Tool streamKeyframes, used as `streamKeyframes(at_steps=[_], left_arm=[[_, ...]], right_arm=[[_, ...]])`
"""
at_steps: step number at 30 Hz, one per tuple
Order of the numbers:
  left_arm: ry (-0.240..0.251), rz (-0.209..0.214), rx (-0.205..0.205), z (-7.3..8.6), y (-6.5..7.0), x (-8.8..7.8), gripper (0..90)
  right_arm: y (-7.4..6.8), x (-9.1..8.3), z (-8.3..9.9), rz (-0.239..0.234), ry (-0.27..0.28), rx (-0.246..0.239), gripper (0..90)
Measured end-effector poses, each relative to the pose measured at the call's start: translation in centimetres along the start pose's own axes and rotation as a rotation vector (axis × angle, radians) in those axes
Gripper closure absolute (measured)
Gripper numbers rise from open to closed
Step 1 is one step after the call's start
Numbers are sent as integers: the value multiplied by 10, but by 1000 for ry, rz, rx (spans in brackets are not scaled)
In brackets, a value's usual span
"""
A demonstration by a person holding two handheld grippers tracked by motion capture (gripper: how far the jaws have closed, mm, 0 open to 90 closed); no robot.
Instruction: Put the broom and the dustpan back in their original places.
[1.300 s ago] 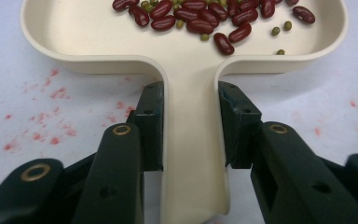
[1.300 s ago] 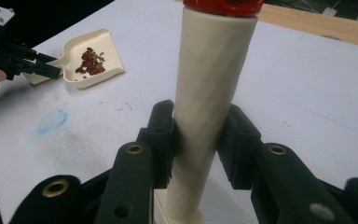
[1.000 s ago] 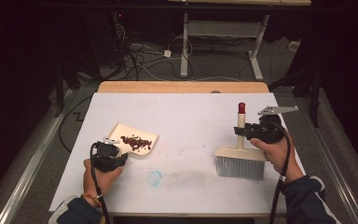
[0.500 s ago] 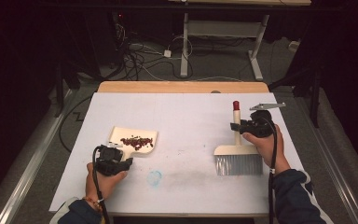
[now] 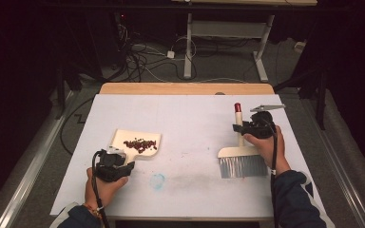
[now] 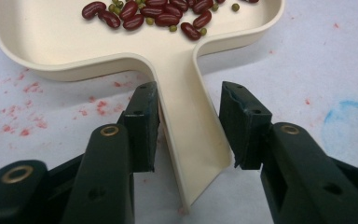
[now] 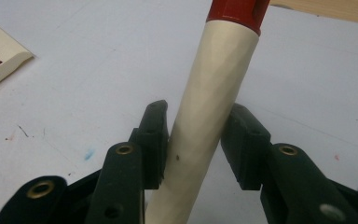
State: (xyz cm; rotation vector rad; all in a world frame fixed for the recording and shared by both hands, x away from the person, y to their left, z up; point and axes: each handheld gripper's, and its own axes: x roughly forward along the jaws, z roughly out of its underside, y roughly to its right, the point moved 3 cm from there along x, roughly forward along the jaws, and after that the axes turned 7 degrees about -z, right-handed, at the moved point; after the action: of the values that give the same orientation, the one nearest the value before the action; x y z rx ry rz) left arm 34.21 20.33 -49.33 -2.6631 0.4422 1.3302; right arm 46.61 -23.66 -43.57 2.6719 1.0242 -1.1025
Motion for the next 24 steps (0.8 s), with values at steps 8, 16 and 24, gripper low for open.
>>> streamKeyframes(at_steps=[8,16,24], left_arm=[[51,5,38,0,6,-8,545],[119,7,99,0,11,-15,458],[196,-1,177,-1,14,-22,337]], right_arm=[[7,8,4,92,-25,11,606],[17,17,9,202,-33,38,508],[10,0,2,213,74,-7,471]])
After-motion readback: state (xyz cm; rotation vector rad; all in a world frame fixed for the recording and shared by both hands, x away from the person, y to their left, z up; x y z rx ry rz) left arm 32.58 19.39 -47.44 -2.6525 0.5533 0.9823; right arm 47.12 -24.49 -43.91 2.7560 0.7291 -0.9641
